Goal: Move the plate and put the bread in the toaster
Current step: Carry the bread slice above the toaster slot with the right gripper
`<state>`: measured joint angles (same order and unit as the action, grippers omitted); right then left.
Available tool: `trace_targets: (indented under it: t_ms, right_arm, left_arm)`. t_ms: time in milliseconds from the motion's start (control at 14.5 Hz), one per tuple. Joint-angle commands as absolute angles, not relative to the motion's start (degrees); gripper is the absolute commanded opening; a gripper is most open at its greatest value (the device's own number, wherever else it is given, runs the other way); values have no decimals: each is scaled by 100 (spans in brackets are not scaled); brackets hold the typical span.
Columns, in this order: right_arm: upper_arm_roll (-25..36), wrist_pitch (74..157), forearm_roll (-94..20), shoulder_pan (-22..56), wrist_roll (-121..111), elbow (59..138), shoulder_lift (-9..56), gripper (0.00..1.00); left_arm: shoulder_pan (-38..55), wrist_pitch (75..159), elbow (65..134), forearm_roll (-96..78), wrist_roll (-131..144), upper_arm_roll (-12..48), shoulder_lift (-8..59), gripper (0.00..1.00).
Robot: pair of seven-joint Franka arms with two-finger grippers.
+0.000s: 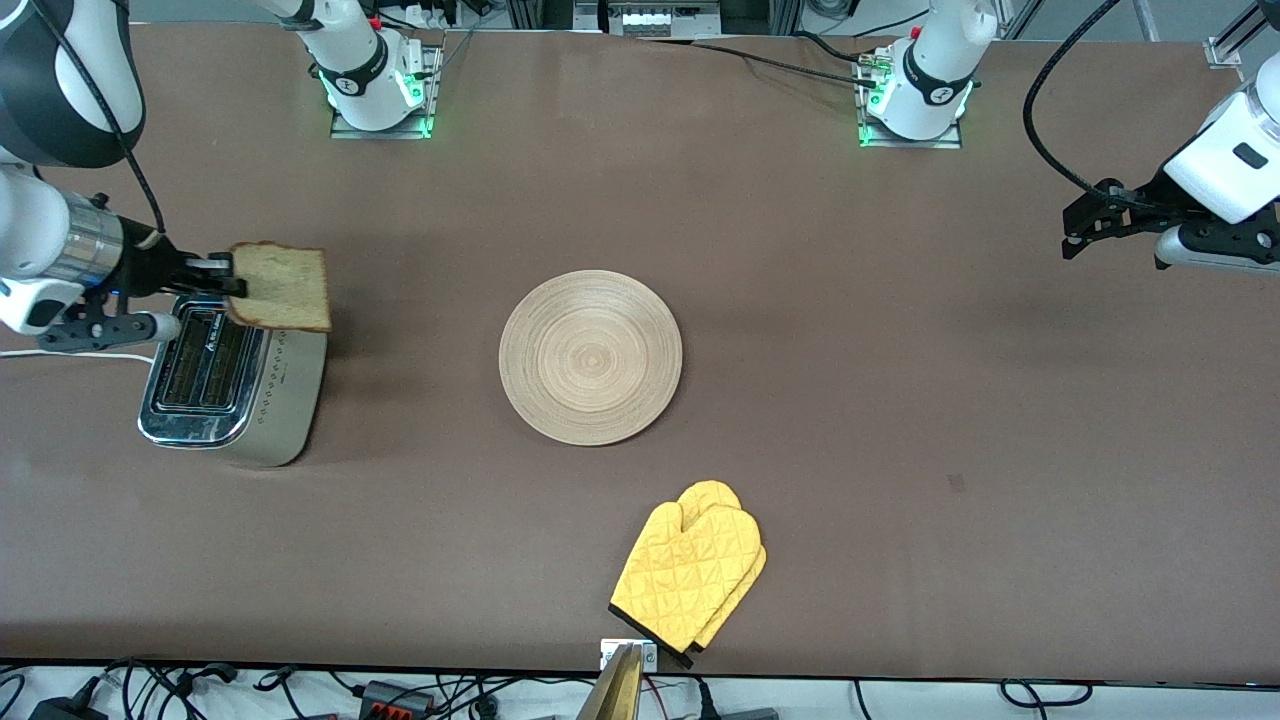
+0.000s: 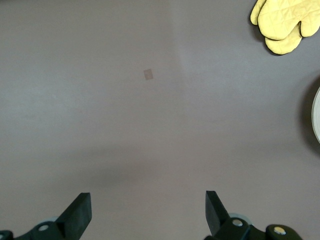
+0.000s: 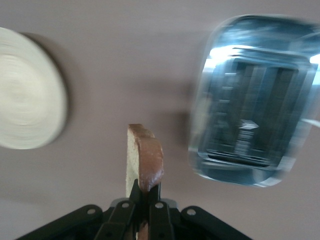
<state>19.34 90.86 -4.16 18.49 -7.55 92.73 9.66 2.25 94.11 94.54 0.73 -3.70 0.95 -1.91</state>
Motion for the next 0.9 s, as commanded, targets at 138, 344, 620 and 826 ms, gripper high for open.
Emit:
trace_targets:
  t_ms: [138,344,620,826]
  right_arm:
    - [1907,8991,709,1723,-712,8807,1441,0]
    - [1907,8974,923,1696,-747,8000,2055,0]
    - [1916,9105,923,1635,-896,7901,2293,0]
    - [1907,9368,1054,1635,-897,7901,2434,0]
  left_arm:
    - [246,9264,9272,18,-325,88,-123,100]
    - [246,9264,9272,18,-325,88,-123,100]
    - [246,9264,9272,9,-325,97,-123,100]
    - [246,9264,9272,18,-325,88,-123,100]
